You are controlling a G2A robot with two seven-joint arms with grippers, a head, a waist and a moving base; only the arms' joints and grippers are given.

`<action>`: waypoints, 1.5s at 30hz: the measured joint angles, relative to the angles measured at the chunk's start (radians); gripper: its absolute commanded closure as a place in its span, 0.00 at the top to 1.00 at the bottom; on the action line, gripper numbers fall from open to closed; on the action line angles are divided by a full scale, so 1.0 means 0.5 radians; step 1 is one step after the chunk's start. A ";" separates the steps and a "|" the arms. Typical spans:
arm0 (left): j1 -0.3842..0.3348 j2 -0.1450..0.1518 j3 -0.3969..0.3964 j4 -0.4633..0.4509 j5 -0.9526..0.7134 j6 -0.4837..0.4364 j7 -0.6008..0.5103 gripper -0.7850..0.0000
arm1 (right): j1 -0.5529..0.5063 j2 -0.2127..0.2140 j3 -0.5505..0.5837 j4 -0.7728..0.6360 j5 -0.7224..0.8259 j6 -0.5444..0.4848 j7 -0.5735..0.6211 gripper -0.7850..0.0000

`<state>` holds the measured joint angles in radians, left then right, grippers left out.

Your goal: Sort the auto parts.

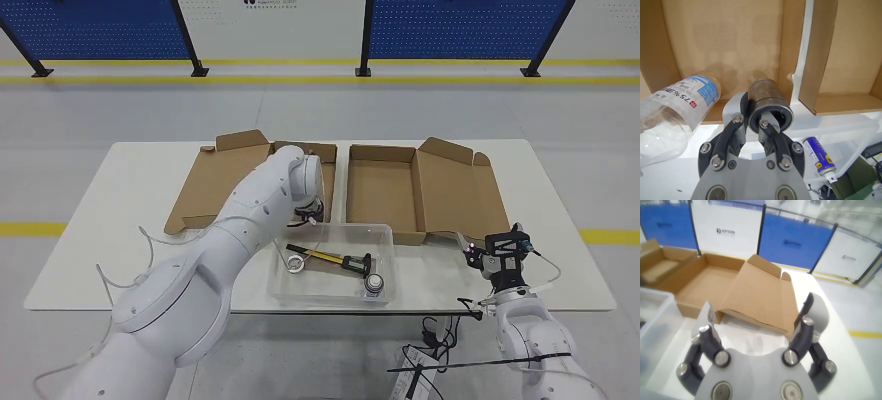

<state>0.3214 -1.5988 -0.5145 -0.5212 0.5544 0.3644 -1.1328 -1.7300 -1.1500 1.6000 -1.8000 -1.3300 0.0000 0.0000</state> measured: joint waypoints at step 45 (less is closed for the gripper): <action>0.422 0.384 -0.619 -1.499 0.705 -0.362 0.052 1.00 | 0.000 0.000 0.000 0.000 0.000 0.000 0.000 1.00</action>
<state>0.5324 -1.4070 -0.8238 -1.2706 0.9070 0.1835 -1.1069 -1.7300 -1.1500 1.6000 -1.8000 -1.3300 0.0000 0.0000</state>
